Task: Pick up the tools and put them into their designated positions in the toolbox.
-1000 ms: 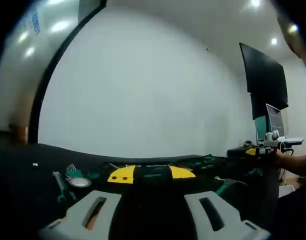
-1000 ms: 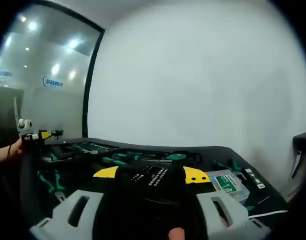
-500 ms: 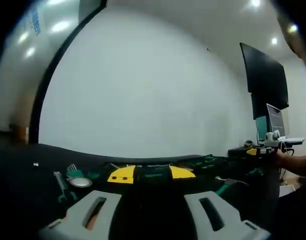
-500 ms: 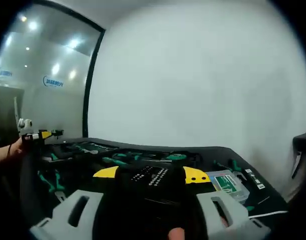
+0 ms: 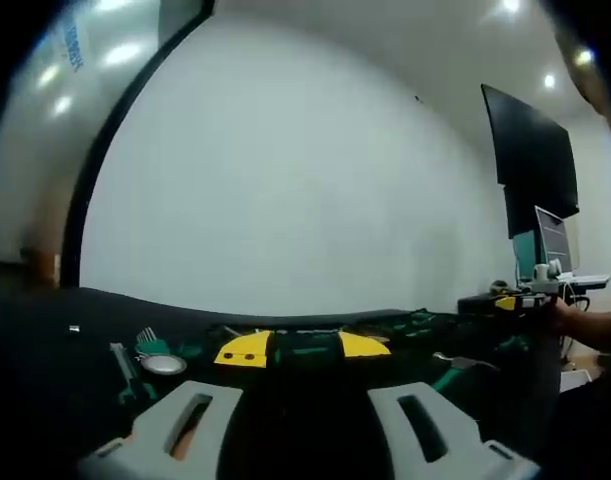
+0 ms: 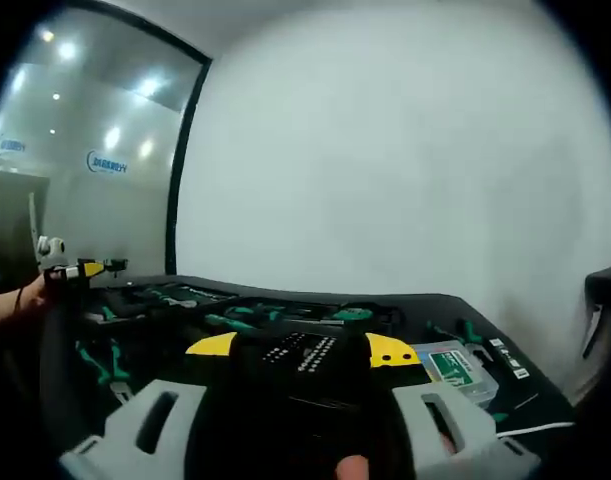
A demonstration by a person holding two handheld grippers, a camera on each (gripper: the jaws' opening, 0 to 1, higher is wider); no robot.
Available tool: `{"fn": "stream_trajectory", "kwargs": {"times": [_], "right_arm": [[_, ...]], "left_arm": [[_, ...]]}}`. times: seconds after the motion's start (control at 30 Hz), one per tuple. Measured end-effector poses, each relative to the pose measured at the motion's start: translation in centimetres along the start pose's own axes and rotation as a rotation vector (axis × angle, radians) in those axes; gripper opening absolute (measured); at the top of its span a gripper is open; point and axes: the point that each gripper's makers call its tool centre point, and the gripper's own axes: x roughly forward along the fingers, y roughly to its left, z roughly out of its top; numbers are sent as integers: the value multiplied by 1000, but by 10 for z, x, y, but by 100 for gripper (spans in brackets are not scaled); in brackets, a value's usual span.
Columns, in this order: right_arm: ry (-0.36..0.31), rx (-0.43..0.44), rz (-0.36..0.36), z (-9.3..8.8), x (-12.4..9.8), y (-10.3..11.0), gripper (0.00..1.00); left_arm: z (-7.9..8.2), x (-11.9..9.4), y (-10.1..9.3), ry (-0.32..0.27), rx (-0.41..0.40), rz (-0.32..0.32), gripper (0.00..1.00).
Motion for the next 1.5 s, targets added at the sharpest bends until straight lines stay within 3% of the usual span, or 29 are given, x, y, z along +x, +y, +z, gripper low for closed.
{"fn": "stream_trajectory", "kwargs": {"times": [0.67, 0.83, 1.0, 1.07, 1.17, 1.23, 1.27, 1.3, 1.37, 1.4, 1.43, 1.5], "right_arm": [[-11, -43, -17, 5, -4, -1, 44], [-10, -165, -42, 5, 1, 2, 44], [-42, -163, -54, 13, -2, -1, 44], [-34, -140, -59, 13, 0, -1, 44], [-15, -127, -106, 14, 1, -10, 44], [18, -240, -189, 23, 2, -28, 44], [38, -342, -227, 36, 3, -38, 44], [42, -372, -241, 46, 5, -44, 44], [163, -398, -329, 60, 10, -75, 43], [271, -422, -401, 62, 11, -101, 41], [336, -437, -445, 63, 11, -116, 39], [468, -466, -530, 60, 10, -153, 26]], "left_arm": [[0, -1, -1, 2, 12, 13, 27], [0, -1, 0, 1, 7, 7, 27], [-1, 0, -2, 4, 28, -2, 26], [-2, 1, -2, 12, 58, -7, 26], [0, 0, 0, 5, 37, -4, 28], [-1, 0, 6, 6, 41, 19, 28], [-2, 0, 6, 10, 48, 21, 28], [-1, 0, 5, 9, 51, 15, 28], [-1, 1, 1, 7, 63, -1, 28], [-2, 2, 0, 10, 71, -2, 28], [-5, 2, 3, 32, 112, 15, 28], [-5, 4, 5, 38, 180, 37, 28]]}}
